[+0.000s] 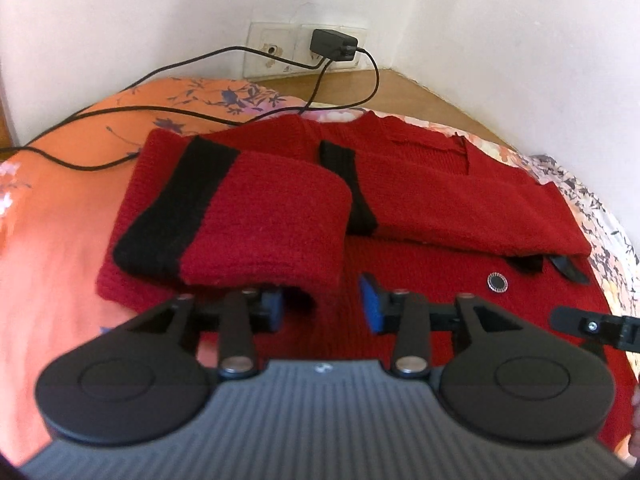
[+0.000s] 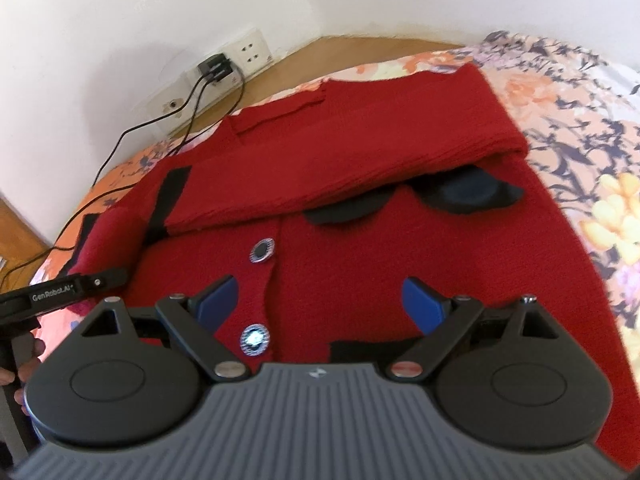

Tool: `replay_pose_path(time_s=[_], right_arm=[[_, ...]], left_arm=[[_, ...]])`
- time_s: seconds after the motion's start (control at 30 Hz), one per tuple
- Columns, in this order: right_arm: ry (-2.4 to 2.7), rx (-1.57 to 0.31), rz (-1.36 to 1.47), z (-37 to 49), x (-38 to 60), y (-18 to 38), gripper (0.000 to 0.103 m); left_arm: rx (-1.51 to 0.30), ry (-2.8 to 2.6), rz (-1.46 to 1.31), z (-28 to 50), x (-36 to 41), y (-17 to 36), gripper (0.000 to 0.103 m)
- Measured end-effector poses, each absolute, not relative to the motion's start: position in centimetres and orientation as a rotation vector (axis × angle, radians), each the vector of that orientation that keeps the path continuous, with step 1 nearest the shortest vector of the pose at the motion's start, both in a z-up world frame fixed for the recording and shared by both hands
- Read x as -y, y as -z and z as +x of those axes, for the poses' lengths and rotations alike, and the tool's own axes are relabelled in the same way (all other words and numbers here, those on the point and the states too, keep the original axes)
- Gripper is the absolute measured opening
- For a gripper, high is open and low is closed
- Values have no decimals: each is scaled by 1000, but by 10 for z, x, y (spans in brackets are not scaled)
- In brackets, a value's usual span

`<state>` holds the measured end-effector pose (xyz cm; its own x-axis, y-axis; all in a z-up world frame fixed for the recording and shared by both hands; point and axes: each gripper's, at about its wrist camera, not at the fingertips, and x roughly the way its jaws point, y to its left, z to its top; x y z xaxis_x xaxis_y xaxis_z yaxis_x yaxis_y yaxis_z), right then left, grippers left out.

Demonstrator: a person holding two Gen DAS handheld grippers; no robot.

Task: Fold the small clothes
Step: 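Open the left gripper to release the folded sleeve cuff, then grasp the cardigan's side edge with the right gripper and lift it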

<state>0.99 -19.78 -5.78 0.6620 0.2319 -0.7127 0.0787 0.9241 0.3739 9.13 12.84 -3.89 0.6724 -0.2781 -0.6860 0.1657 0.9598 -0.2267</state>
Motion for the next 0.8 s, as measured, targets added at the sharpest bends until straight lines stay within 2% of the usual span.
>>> replay_pose_path(time_s=[0.33,0.8], right_arm=[[-223,-863,362,34,146,51,93],[-378,-898,384,78,57,38,95]], left_arm=[[-822,247,-118,72,-157,25,48],[-821,180,-84,60,-193,25,48]])
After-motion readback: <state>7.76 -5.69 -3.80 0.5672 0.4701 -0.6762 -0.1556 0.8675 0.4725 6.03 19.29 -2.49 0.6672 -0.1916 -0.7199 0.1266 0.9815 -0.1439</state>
